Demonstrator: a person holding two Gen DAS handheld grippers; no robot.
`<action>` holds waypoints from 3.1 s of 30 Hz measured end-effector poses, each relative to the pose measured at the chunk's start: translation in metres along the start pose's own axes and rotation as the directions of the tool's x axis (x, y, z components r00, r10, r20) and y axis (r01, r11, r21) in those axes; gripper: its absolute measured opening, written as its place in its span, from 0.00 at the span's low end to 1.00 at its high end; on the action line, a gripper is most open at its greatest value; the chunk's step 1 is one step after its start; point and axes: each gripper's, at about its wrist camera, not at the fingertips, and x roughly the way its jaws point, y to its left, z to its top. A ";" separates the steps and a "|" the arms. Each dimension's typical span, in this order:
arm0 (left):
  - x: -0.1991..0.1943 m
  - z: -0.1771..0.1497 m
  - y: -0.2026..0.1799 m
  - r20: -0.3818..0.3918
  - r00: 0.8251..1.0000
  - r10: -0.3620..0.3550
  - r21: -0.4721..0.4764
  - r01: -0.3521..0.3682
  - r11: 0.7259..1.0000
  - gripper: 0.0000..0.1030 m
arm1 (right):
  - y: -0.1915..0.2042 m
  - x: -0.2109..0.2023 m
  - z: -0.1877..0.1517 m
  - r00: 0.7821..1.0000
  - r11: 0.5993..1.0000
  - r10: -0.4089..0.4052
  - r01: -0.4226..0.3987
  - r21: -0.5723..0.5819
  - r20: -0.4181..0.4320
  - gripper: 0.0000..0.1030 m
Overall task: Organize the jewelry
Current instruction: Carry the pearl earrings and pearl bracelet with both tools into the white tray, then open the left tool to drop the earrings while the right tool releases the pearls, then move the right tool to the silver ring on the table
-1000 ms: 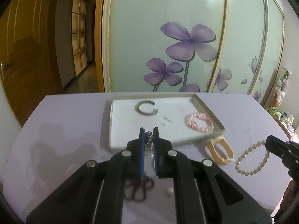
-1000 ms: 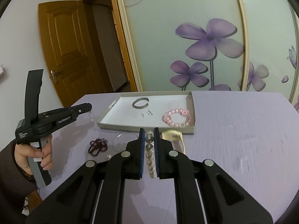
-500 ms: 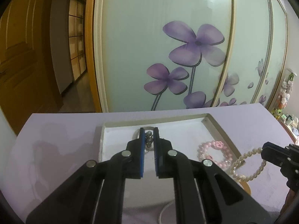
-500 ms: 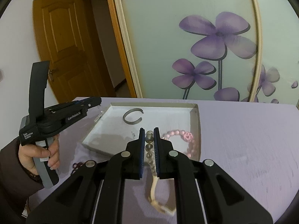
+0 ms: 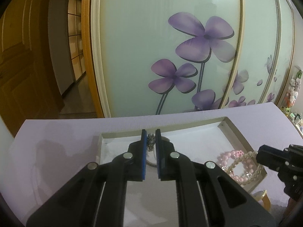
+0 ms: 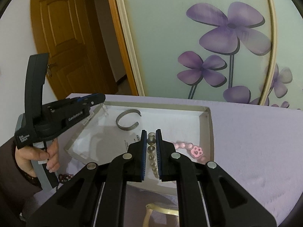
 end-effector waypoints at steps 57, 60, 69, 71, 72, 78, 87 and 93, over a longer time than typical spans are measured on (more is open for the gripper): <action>-0.085 -0.065 0.016 0.009 0.998 0.067 -0.007 -0.067 0.998 0.53 | 0.026 -0.058 -0.075 0.999 0.997 0.028 -0.025 0.073 -0.041 0.48; -0.100 -0.077 0.020 0.012 0.997 0.073 -0.010 -0.073 0.997 0.55 | 0.036 -0.063 -0.094 0.997 0.996 0.036 -0.030 0.079 -0.072 0.48; -0.129 -0.109 0.030 0.000 0.996 0.086 -0.026 -0.086 0.996 0.59 | 0.076 -0.060 -0.133 0.985 0.999 0.040 -0.038 0.016 -0.171 0.48; -0.132 -0.114 0.032 -0.006 0.996 0.085 -0.029 -0.085 0.996 0.60 | 0.082 -0.061 -0.137 0.983 1.000 0.029 -0.029 0.002 -0.181 0.48; -0.133 -0.117 0.033 -0.009 0.996 0.083 -0.030 -0.083 0.996 0.60 | 0.084 -0.060 -0.138 0.982 1.000 0.021 -0.023 -0.006 -0.187 0.48; -0.135 -0.126 0.038 -0.024 0.996 0.080 -0.035 -0.081 0.996 0.60 | 0.091 -0.049 -0.139 0.975 0.999 -0.024 0.013 -0.049 -0.221 0.41; -0.134 -0.135 0.042 -0.044 0.996 0.080 -0.028 -0.081 0.996 0.63 | 0.095 -0.039 -0.137 0.970 0.997 -0.050 0.034 -0.069 -0.238 0.34; -0.131 -0.141 0.039 -0.063 0.995 0.070 -0.020 -0.072 0.997 0.64 | 0.089 -0.039 -0.136 0.970 0.997 -0.053 0.039 -0.062 -0.238 0.21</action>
